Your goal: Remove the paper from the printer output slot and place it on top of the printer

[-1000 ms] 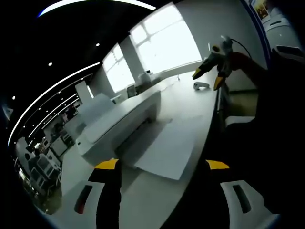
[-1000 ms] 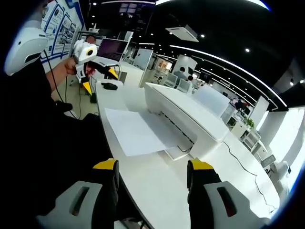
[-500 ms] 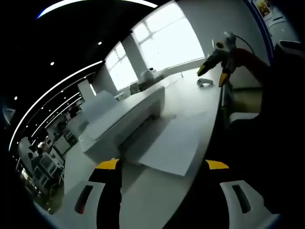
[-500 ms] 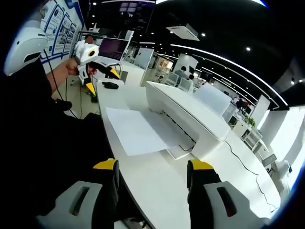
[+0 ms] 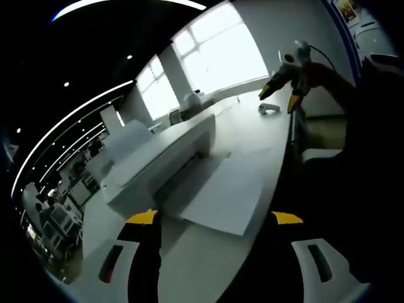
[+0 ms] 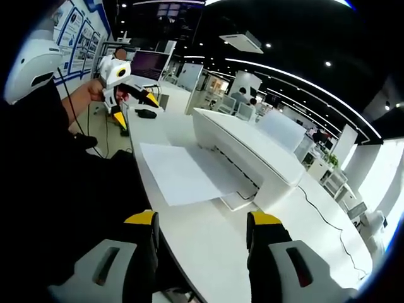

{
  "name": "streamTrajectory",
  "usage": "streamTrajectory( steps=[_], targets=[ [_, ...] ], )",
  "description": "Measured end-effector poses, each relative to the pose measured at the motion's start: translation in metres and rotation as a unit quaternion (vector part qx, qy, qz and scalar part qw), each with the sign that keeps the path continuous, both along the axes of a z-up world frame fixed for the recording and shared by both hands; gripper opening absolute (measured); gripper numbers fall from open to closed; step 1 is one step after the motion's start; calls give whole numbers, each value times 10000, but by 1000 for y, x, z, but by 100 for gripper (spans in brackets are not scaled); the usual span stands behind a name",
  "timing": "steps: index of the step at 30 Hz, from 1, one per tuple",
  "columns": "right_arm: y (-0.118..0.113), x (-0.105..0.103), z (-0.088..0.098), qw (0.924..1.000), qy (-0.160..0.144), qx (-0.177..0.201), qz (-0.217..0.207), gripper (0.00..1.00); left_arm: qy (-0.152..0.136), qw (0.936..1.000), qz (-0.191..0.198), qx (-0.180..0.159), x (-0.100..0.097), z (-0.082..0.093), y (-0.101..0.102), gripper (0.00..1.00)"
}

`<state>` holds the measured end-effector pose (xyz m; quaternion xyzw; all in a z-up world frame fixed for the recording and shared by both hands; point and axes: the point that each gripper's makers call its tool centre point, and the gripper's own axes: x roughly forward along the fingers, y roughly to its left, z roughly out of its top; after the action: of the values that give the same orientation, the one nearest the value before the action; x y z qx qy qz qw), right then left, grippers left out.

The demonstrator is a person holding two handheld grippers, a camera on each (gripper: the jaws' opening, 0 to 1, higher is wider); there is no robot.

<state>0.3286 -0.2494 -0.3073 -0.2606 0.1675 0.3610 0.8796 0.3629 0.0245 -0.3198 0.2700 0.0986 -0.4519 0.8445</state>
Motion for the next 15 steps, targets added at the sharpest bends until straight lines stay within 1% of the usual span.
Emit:
streamTrajectory(
  steps=[15],
  targets=[
    [0, 2, -2, 10000, 35, -2, -20, 51, 26, 10000, -45, -9, 1, -2, -5, 72]
  ],
)
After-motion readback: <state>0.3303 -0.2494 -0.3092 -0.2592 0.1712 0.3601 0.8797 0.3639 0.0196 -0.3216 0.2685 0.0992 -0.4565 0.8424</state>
